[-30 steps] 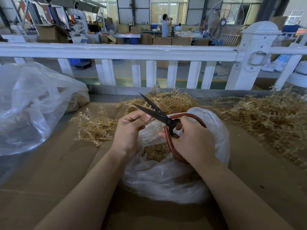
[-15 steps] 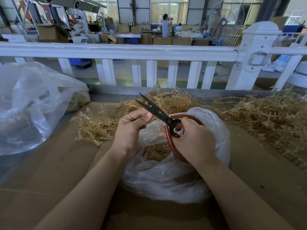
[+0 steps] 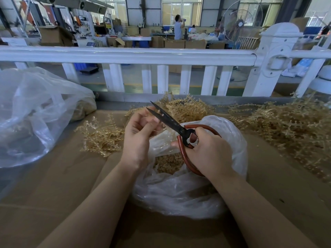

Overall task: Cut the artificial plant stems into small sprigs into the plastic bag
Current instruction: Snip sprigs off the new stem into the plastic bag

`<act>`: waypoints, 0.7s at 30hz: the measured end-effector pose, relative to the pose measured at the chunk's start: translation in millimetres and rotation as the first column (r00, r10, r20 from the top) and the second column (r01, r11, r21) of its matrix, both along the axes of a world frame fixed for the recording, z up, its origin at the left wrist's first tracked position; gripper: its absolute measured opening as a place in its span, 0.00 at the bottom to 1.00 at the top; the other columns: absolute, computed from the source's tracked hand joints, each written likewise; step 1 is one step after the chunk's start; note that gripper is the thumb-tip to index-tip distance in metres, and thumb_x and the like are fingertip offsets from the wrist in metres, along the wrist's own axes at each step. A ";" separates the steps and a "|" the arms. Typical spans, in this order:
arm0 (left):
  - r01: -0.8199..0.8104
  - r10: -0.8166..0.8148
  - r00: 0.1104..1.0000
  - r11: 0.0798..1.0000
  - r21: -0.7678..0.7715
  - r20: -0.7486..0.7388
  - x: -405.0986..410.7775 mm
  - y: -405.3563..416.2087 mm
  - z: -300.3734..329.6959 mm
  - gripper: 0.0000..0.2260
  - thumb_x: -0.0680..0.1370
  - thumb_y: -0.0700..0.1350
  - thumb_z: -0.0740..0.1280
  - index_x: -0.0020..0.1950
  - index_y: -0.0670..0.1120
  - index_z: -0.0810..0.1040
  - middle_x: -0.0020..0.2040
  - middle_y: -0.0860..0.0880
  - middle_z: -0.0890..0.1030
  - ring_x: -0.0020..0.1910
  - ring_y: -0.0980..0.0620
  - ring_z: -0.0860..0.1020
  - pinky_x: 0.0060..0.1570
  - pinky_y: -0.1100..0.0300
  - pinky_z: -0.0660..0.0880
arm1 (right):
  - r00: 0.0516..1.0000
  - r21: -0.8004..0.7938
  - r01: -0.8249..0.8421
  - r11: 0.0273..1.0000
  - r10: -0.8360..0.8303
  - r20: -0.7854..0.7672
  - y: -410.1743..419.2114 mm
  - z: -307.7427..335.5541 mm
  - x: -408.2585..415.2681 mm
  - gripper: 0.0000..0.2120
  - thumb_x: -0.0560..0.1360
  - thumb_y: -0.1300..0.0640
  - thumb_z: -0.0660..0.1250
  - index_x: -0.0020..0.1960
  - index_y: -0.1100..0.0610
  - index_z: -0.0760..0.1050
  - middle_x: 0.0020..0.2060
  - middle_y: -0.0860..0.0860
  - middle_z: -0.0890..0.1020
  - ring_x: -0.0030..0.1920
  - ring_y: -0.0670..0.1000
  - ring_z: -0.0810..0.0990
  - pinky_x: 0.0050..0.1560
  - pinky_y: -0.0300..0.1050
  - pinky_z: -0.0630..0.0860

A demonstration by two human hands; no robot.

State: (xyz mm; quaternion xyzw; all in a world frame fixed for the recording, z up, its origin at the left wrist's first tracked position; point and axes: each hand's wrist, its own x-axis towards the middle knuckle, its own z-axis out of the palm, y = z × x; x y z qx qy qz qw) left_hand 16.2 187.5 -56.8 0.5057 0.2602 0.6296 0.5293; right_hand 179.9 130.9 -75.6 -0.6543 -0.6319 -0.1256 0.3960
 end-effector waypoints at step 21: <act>-0.070 0.094 0.988 0.980 0.187 -0.124 -3.4 4.6 -4.8 0.09 0.80 0.34 0.66 0.45 0.45 0.82 0.38 0.48 0.82 0.38 0.56 0.79 0.42 0.67 0.76 | 1.000 -0.027 -0.013 1.000 0.013 0.014 3.1 -4.3 4.3 0.30 0.67 0.20 0.57 0.40 0.48 0.73 0.33 0.40 0.77 0.32 0.41 0.75 0.31 0.35 0.72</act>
